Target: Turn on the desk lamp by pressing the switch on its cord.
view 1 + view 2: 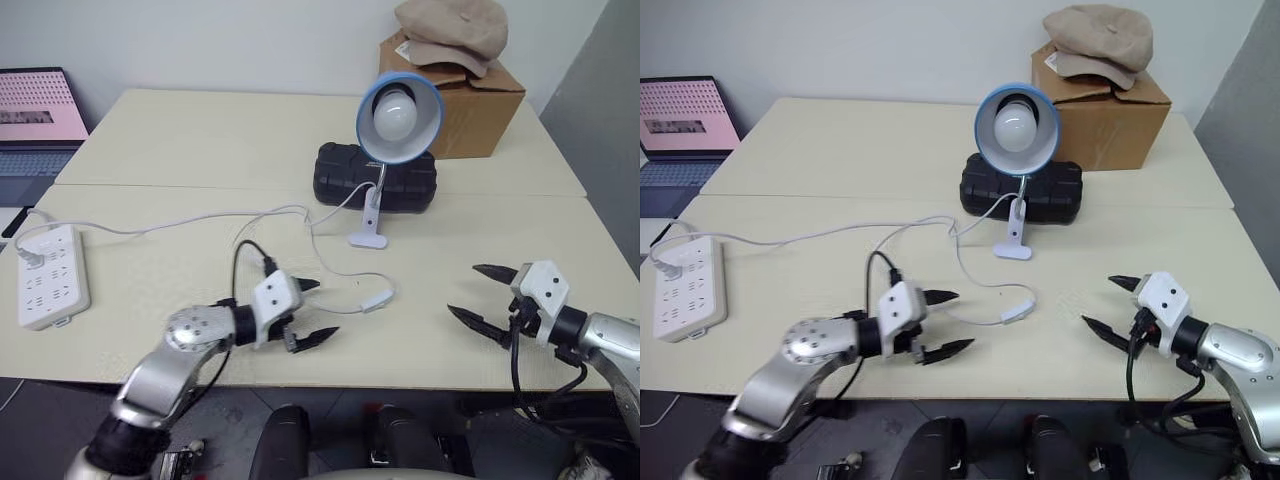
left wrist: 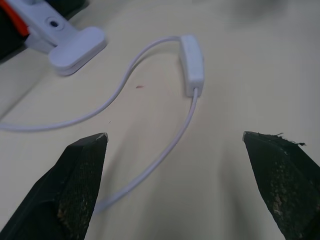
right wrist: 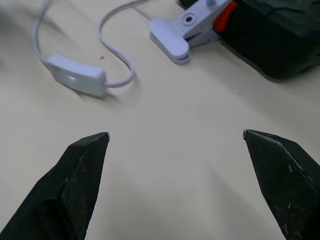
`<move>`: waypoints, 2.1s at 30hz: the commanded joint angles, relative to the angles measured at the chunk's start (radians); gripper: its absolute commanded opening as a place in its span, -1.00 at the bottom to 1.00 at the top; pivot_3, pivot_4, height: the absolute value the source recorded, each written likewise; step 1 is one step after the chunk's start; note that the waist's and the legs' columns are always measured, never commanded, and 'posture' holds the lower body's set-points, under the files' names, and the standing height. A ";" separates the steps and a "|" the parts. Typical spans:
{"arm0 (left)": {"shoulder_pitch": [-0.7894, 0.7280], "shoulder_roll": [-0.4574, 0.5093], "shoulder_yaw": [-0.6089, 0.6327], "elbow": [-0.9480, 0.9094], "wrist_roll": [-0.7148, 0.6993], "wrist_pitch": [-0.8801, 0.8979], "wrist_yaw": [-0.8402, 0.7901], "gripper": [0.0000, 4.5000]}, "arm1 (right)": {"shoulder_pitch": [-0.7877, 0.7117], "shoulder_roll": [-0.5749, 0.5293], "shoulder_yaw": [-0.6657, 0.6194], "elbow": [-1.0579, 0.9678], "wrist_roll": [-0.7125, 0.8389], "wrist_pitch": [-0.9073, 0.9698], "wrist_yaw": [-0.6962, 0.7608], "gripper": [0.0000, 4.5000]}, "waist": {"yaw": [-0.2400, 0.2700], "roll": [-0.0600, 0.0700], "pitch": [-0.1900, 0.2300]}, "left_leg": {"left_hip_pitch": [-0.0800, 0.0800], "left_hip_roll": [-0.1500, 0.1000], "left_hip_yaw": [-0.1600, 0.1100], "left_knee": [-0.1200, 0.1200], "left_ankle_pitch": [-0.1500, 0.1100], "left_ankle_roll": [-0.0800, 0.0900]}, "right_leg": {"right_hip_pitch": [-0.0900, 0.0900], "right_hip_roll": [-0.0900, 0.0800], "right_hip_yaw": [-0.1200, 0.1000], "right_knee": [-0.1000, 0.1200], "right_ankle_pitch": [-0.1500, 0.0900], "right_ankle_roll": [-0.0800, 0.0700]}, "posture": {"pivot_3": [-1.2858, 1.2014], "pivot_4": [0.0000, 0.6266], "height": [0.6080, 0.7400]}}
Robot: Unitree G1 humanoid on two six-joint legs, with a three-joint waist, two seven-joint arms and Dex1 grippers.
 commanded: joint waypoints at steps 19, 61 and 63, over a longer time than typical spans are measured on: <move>-0.193 -0.207 -0.177 0.402 0.147 -0.196 -0.055 0.62 | 0.048 -0.066 -0.136 -0.280 0.127 0.317 -0.090 1.00 | -0.002 -0.001 -0.001 | 0.000 -0.001 -0.002 0.003 0.000 0.001 | 0.001 0.000 0.000 0.000 0.002 0.003 | 0.03 -0.52 1.00; -0.148 0.015 0.008 0.174 0.048 -0.163 -0.176 -0.82 | -0.743 0.075 0.629 0.068 -0.016 0.340 0.117 1.00 | -0.014 -0.001 0.000 | -0.003 0.000 -0.001 0.001 0.001 0.002 | -0.001 0.001 -0.001 0.000 0.001 0.002 | 0.03 -0.52 1.00; -0.144 0.011 0.007 0.172 0.049 -0.166 -0.172 -0.82 | -0.762 0.099 0.652 0.105 -0.042 0.321 0.128 1.00 | -0.013 -0.001 0.000 | -0.003 0.000 -0.001 0.001 0.001 0.002 | -0.001 0.001 -0.001 0.000 0.001 0.002 | 0.03 -0.52 1.00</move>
